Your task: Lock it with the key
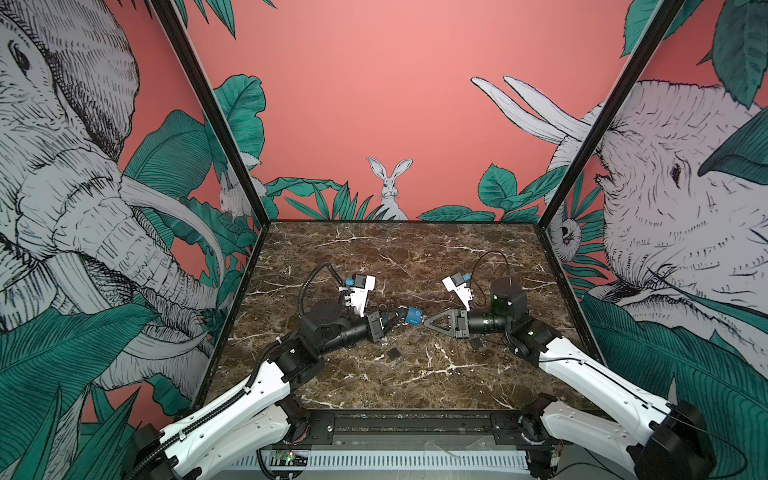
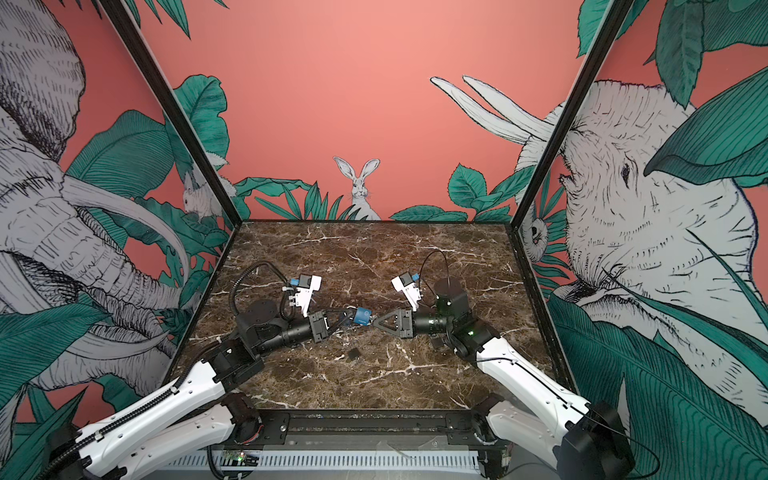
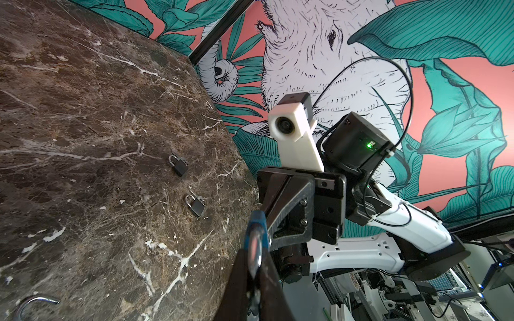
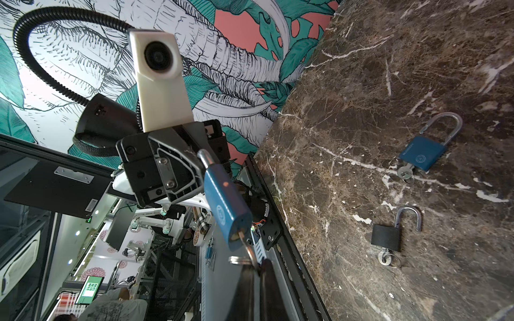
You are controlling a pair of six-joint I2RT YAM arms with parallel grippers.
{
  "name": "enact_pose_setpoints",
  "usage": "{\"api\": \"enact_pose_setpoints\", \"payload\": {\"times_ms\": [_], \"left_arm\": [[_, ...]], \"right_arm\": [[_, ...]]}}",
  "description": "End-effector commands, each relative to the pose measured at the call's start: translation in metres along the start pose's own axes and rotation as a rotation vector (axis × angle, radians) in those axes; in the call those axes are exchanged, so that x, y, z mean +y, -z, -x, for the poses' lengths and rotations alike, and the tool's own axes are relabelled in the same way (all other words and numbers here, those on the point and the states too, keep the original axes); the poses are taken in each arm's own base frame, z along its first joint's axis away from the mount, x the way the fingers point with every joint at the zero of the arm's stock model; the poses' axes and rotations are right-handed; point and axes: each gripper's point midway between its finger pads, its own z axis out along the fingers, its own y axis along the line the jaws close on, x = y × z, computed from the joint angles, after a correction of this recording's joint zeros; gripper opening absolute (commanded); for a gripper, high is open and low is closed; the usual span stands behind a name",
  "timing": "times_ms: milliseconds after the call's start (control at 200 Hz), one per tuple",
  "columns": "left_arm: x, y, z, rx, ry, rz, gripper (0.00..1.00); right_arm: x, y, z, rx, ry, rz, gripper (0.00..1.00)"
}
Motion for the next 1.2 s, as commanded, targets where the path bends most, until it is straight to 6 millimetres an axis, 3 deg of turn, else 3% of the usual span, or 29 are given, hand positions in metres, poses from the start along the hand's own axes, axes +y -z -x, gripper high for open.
{"api": "enact_pose_setpoints", "payload": {"times_ms": [0, 55, 420, 750, 955, 1195], "left_arm": [[-0.016, 0.008, 0.016, -0.072, -0.026, -0.05, 0.0], [-0.014, 0.009, 0.016, -0.07, -0.028, -0.04, 0.0], [-0.016, 0.001, 0.01, -0.013, -0.014, -0.059, 0.0], [-0.016, -0.003, 0.011, -0.009, -0.013, -0.065, 0.0], [-0.019, -0.002, 0.012, -0.011, -0.016, -0.075, 0.0], [-0.015, -0.002, 0.015, -0.034, -0.015, -0.051, 0.0]], "right_arm": [[0.0, 0.003, 0.0, -0.01, 0.035, -0.014, 0.22], [0.002, 0.006, 0.002, -0.021, 0.045, -0.023, 0.29], [0.027, 0.008, 0.019, -0.053, 0.091, 0.037, 0.45], [0.018, -0.003, 0.022, -0.02, 0.088, 0.037, 0.38], [0.014, -0.005, 0.022, -0.023, 0.089, 0.026, 0.43], [0.018, -0.009, 0.018, 0.001, 0.085, 0.061, 0.25]]}}
